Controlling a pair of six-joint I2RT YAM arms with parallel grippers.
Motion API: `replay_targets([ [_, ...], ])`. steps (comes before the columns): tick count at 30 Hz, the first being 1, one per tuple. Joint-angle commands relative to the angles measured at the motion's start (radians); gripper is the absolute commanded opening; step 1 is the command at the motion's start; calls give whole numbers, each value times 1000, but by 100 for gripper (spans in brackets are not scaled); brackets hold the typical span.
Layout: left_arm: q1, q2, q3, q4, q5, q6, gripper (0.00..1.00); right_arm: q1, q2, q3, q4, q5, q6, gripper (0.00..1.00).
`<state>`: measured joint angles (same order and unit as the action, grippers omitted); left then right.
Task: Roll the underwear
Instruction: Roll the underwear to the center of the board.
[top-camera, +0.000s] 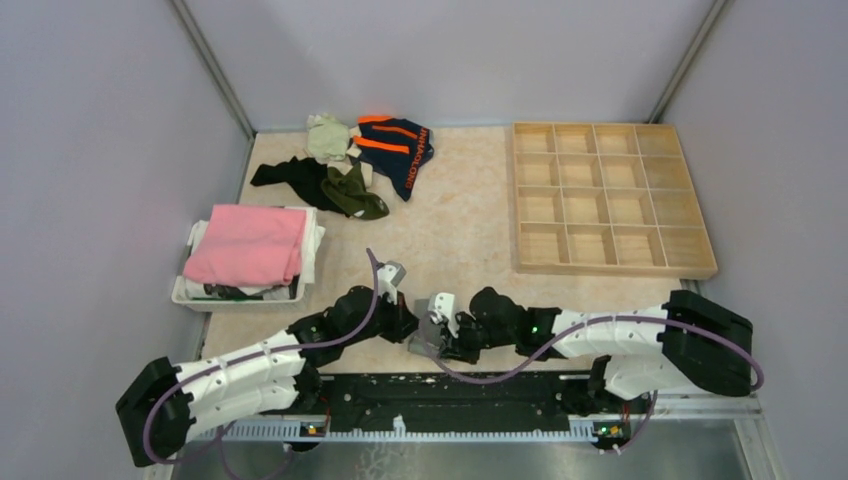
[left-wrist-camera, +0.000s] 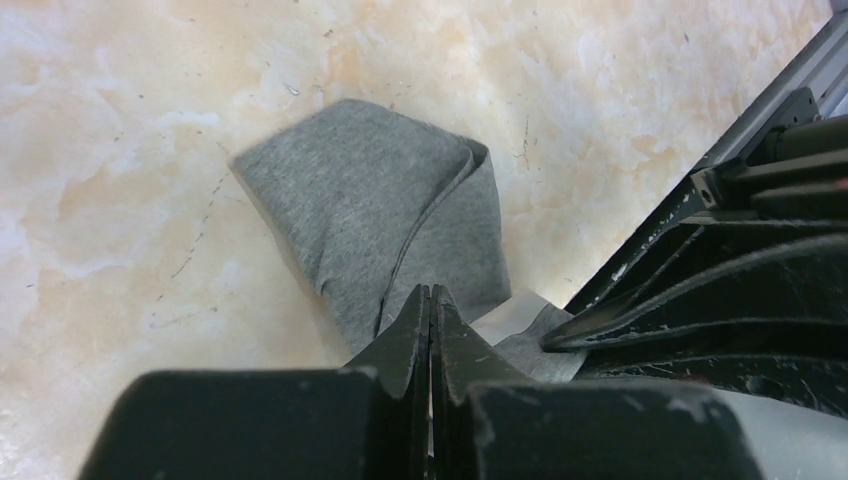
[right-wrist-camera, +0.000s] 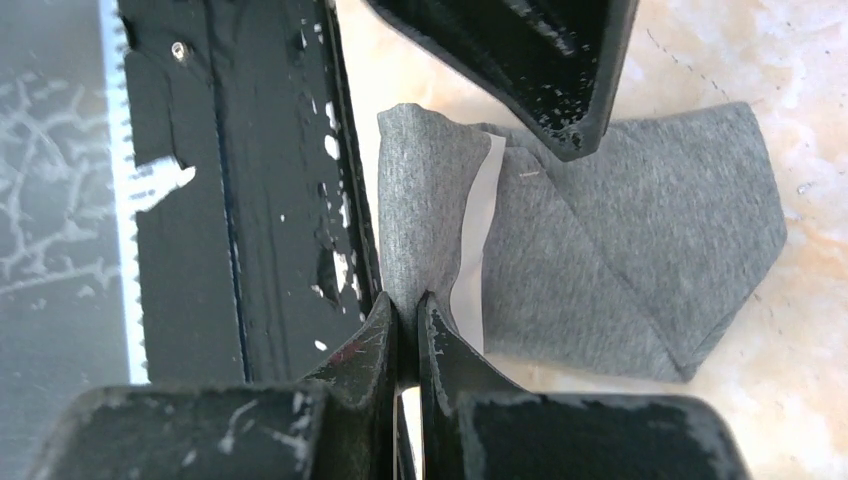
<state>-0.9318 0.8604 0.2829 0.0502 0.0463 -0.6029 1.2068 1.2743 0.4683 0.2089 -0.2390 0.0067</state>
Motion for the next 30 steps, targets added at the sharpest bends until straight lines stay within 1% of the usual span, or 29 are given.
replay_targets([
  [1, 3, -87, -23, -33, -54, -19, 0, -72, 62, 95, 8, -184, 94, 0],
  [4, 3, -145, -35, -45, -93, -28, 0, -111, 134, 145, -32, -258, 120, 0],
  [7, 4, -191, -42, -93, -111, -35, 0, -139, 196, 186, -60, -310, 143, 0],
  [12, 4, -232, -44, -120, -117, -31, 0, -164, 249, 193, -27, -356, 198, 0],
  [27, 3, -189, -27, -67, -51, 20, 0, -255, 303, 141, 60, -390, 356, 0],
  [30, 2, -178, -27, -57, -8, 29, 0, -275, 321, 140, 61, -392, 372, 0],
])
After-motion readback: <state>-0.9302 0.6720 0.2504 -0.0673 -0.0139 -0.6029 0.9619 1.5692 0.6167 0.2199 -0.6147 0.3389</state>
